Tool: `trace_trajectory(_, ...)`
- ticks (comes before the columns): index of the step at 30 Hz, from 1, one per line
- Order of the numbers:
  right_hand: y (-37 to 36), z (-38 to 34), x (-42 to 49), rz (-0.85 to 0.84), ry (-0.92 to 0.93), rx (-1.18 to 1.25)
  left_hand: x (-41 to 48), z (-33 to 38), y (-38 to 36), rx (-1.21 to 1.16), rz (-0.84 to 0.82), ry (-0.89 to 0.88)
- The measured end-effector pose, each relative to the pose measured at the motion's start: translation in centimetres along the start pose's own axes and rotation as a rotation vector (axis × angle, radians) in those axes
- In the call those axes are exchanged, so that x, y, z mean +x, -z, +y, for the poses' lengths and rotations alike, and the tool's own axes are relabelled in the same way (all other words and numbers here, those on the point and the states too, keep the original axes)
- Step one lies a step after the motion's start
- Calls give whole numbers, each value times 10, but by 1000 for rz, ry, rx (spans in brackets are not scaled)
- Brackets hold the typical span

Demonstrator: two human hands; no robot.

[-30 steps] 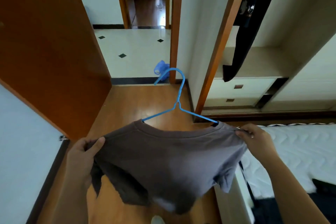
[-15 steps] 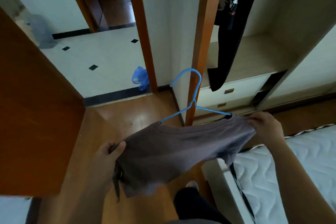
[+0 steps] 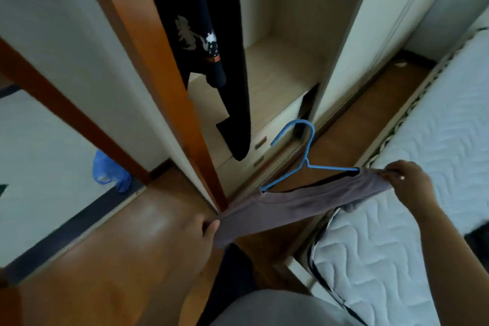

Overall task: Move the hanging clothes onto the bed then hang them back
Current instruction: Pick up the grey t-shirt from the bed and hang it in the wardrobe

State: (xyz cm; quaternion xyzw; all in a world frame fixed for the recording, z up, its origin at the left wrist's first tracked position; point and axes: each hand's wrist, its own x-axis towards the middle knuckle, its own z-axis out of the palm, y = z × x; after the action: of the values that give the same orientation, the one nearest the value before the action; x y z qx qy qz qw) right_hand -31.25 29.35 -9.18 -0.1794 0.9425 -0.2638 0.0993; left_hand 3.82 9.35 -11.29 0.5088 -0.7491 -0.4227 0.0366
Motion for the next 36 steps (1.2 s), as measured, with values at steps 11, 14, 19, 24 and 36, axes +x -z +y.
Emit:
trace_trajectory(11, 32, 29, 23, 177, -456, -15, 151, 125, -34, 175, -121, -327)
trace_trajectory(14, 38, 39, 40, 196, -458, -35, 183, 151, -46, 186, -108, -390)
trace_trajectory(19, 49, 40, 102, 203, -396, -34, 255, 213, -63, 164, -21, -442)
trace_trajectory(24, 66, 22, 187, 195, -206, 36, 322, 278, -71, 177, 90, -457)
trace_trajectory(36, 137, -84, 311, -321, 108, 648, 424, 412, 15, 264, 500, -547)
